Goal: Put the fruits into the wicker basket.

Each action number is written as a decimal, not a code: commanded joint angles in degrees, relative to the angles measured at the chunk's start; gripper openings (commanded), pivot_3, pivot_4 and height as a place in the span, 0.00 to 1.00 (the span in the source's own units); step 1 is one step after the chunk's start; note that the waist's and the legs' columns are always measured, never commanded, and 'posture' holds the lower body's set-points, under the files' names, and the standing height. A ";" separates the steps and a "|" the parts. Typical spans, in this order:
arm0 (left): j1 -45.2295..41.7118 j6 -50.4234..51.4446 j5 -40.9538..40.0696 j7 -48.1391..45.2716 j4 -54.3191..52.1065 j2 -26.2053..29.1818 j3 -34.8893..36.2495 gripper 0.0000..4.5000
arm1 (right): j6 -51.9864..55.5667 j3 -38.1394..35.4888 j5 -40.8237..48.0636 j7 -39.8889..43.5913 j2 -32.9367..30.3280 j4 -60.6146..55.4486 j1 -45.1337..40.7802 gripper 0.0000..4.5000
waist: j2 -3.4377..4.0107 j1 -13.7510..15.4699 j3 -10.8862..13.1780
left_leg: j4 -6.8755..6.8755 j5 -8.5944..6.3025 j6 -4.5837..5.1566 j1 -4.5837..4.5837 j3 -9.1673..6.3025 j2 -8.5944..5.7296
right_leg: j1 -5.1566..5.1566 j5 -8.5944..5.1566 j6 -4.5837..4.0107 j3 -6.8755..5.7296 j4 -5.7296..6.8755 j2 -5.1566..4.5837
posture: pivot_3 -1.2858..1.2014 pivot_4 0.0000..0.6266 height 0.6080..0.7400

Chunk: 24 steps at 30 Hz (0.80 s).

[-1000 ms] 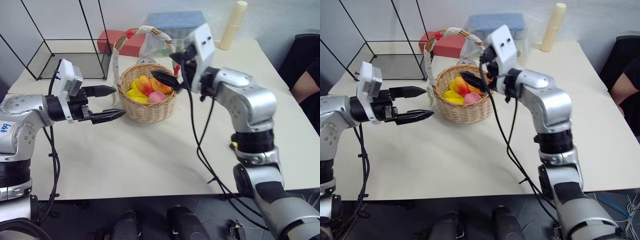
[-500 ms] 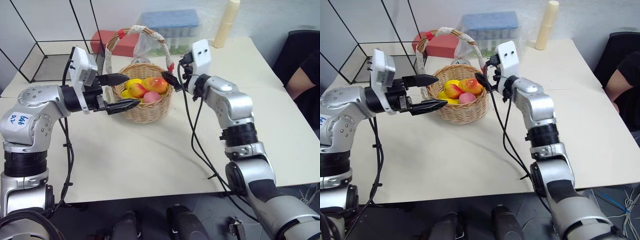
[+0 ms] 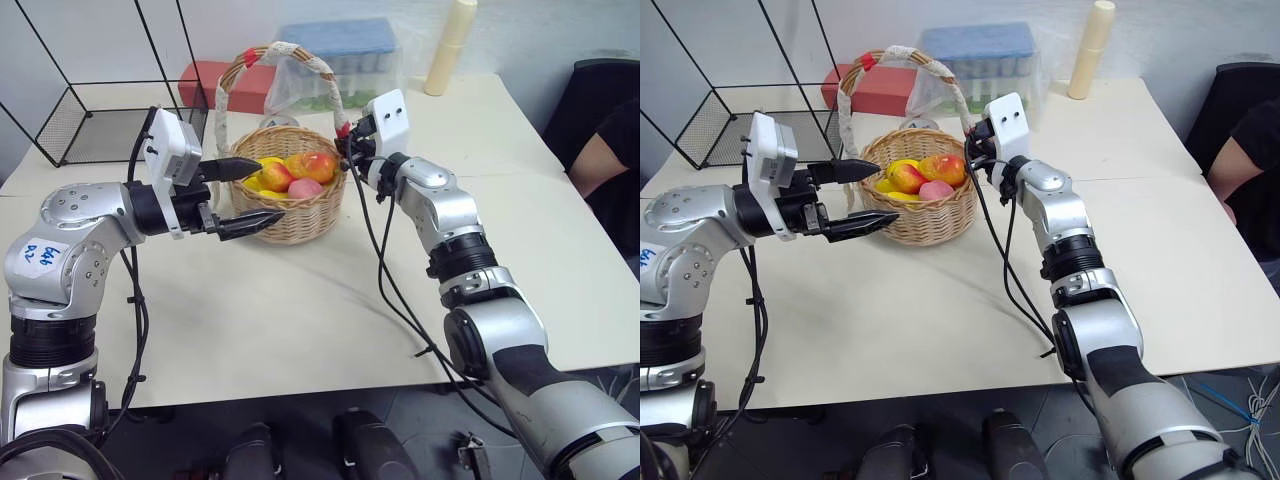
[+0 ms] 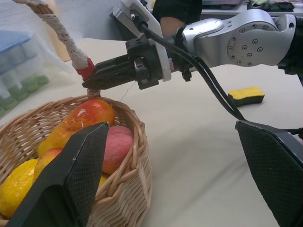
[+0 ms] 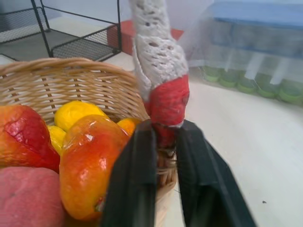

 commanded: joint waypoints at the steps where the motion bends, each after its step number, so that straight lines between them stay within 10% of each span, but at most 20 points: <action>1: -1.20 -1.26 -0.40 0.00 -1.36 0.00 0.57 1.00 | 1.81 -1.57 1.21 0.72 -1.87 -8.82 0.81 0.01 | 0.00 0.04 0.00 | 0.00 0.00 0.00 0.00 0.00 0.00 | 0.00 0.00 0.00 0.00 0.01 -0.01 | 0.52 0.24 1.00; 12: -2.17 -1.76 -1.15 -1.78 0.05 -2.63 -1.18 1.00 | 28.82 -17.56 13.27 2.06 -21.05 -51.00 20.74 0.01 | 0.02 2.57 0.01 | 0.02 -0.01 0.02 -0.08 -0.08 -0.02 | 0.01 0.00 0.00 -0.04 -0.05 -0.04 | 0.52 0.24 1.00; 24: -7.23 0.35 -3.68 -6.76 5.10 -6.46 -4.25 1.00 | 19.33 -31.34 13.87 2.68 -26.94 -50.80 44.88 0.01 | 0.10 2.70 0.03 | 0.03 0.03 0.01 0.17 0.12 -0.01 | 0.24 -0.02 0.05 0.15 -0.17 0.13 | 0.52 0.24 1.00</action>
